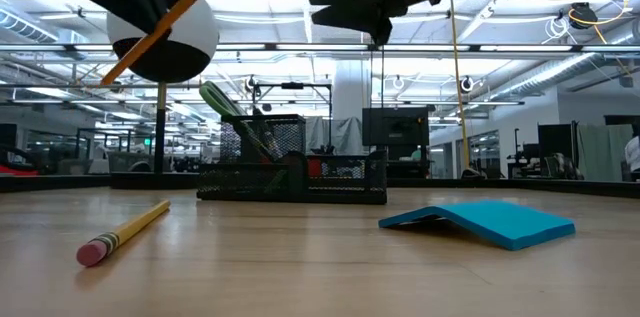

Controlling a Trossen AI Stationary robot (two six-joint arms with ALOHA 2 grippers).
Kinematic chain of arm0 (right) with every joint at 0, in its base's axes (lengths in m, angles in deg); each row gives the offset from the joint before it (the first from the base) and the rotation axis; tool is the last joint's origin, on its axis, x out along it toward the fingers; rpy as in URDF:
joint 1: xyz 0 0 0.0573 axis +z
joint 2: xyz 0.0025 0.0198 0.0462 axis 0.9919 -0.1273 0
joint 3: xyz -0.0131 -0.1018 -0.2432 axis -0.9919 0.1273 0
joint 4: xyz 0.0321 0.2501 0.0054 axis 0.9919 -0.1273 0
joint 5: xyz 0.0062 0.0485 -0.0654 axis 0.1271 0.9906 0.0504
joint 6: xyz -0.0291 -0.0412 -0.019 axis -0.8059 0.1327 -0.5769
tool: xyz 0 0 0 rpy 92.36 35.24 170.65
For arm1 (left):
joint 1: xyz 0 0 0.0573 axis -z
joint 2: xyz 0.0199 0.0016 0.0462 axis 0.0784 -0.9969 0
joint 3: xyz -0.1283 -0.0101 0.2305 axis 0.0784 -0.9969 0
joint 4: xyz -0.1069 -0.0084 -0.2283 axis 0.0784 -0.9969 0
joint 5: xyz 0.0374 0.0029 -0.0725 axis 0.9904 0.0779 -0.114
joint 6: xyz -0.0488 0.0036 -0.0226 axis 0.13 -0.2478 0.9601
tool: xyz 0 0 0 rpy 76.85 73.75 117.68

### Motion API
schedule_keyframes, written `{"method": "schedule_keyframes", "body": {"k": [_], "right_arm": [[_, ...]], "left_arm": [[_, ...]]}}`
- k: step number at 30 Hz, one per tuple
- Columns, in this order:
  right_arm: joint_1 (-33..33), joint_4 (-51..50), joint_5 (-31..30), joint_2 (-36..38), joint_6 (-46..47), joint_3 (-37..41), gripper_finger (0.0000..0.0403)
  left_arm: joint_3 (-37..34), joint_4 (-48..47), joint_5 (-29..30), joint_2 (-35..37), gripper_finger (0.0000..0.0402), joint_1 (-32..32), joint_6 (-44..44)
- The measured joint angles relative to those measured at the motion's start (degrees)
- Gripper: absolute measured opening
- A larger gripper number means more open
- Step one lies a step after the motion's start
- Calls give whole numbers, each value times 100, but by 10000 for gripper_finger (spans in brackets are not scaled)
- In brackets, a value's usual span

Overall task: Pick and place office supplies into organizer
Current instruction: Put the orange pencil into the black desk organizer

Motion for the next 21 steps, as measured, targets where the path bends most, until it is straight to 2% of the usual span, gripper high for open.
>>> {"method": "schedule_keyframes", "body": {"k": [12, 18, 21], "right_arm": [[38, -82, 11, 114, 168, 0, 155], [78, -329, 9, 334, 146, -4, 155], [125, -467, 5, 447, 146, 8, 155]], "left_arm": [[0, 257, 309, 29, 0, -324, 372], [-55, 380, 695, 501, 0, -369, 465], [-252, 796, 902, 922, 0, -432, 524]]}}
